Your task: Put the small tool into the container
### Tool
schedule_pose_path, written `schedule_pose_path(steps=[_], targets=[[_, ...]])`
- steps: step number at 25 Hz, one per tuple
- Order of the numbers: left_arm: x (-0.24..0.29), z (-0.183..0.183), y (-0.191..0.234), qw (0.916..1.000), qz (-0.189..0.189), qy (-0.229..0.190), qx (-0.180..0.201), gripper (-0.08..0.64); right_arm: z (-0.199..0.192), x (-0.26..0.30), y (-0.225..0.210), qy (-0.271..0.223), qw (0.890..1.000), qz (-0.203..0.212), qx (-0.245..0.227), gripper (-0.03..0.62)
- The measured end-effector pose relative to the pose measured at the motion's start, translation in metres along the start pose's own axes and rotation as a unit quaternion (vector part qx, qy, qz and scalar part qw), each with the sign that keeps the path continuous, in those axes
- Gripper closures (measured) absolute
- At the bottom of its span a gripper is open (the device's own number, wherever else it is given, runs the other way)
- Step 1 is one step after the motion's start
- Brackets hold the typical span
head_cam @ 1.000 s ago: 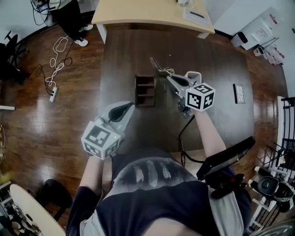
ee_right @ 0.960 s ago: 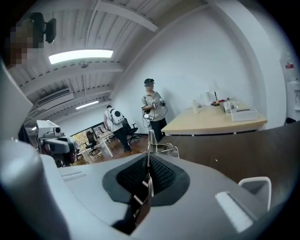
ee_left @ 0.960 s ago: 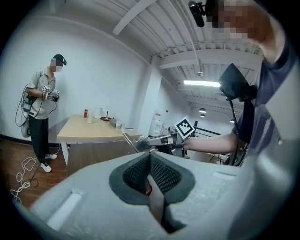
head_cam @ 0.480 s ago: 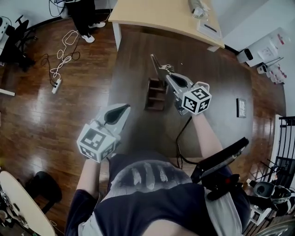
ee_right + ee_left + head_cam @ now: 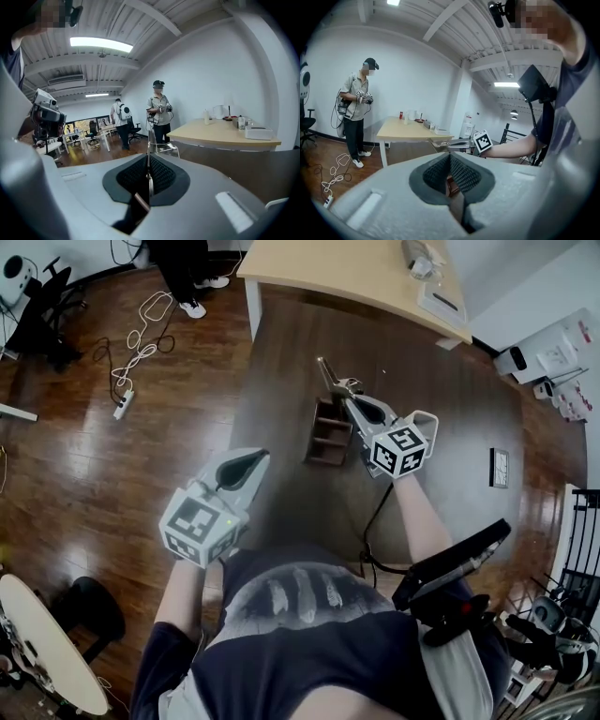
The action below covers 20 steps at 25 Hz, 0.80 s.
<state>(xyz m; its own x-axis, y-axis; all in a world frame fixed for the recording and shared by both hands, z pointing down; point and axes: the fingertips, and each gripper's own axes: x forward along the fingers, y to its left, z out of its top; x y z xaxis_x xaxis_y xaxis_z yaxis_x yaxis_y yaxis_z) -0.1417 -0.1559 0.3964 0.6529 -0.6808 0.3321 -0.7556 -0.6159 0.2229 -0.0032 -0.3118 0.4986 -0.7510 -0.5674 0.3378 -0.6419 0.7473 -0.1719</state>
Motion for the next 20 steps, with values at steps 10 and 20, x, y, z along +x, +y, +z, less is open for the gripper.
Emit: schedule_pose_path(steps=[10, 20], targets=[[0.006, -0.007, -0.003, 0.9998, -0.004, 0.017, 0.007, 0.56, -0.031, -0.004, 0.007, 0.032, 0.998, -0.002, -0.048, 0.581], [0.0, -0.007, 0.001, 0.9996, -0.01, 0.022, 0.016, 0.56, -0.059, 0.005, 0.022, 0.093, 0.992, -0.013, -0.084, 0.568]])
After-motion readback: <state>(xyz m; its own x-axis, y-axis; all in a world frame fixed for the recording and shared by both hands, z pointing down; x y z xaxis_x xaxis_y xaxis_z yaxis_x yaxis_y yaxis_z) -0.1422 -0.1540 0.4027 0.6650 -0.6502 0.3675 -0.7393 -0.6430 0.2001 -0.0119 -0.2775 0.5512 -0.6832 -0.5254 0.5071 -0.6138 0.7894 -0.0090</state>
